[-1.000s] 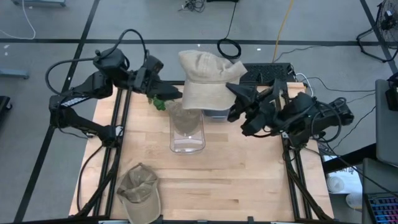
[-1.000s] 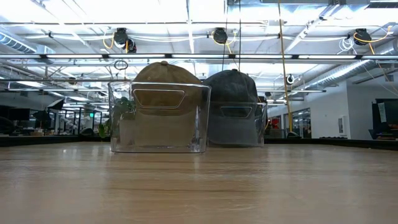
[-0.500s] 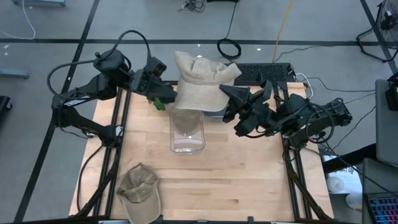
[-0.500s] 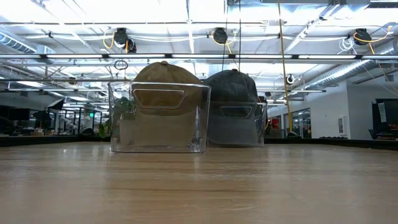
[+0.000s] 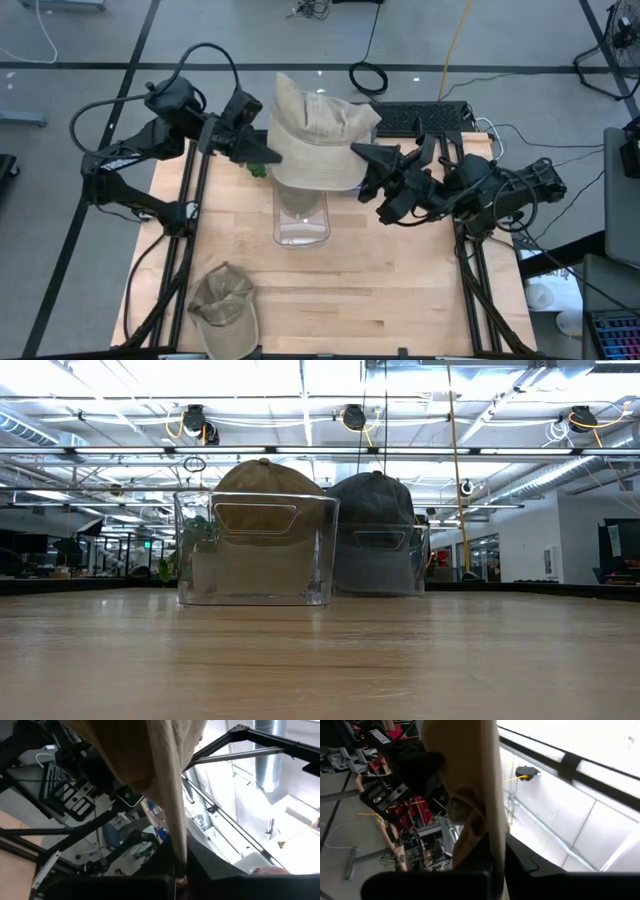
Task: Pick & Place hat
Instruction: Put the right brown cap into the left transparent bin
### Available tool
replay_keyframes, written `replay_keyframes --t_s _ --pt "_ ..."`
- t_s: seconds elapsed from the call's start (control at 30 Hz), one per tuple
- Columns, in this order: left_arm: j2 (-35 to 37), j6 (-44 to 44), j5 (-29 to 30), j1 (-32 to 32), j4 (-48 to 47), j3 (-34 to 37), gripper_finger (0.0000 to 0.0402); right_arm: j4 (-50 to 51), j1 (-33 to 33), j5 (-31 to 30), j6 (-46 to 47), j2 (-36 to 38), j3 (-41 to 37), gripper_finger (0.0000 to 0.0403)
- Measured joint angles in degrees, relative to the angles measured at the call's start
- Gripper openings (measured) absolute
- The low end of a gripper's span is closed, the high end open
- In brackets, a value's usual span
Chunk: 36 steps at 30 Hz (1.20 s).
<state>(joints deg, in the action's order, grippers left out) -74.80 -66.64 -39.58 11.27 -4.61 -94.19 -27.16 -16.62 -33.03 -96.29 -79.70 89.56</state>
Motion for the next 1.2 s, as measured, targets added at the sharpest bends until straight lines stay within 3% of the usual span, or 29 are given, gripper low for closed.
replay_keyframes --t_s 0.13,0.23,0.43,0.57,0.93,1.07,1.2 --pt "-0.14 2.48 -0.44 0.07 0.72 0.04 0.001 -0.03 0.04 -0.44 5.51 0.04 0.0 0.0032" --pt "-0.16 3.4 -1.37 0.51 1.86 0.09 0.001 0.01 -0.51 -1.59 14.96 -0.07 0.0 0.0055" --pt "-0.27 5.85 -3.14 2.43 1.35 0.24 0.001 4.57 -3.83 -14.19 37.08 0.23 0.0 0.0118" --pt "-0.13 7.73 -4.2 4.04 1.52 0.24 0.0009 10.89 -6.49 -22.7 43.49 0.44 0.0 0.0152" --pt "-0.09 19.4 -5.9 6.86 1.72 0.24 0.0009 12.84 -12.44 -37.53 63.35 1.58 0.02 0.0202" --pt "-0.09 25.93 -8.08 6.84 1.56 0.24 0.0009 16.78 -12.87 -34.78 75.09 3.38 0.02 0.0222" --pt "-0.03 36.18 -10.4 6.48 0.19 0.24 0.0009 26.58 -12.07 -21.37 89.9 5.5 0.02 0.023"
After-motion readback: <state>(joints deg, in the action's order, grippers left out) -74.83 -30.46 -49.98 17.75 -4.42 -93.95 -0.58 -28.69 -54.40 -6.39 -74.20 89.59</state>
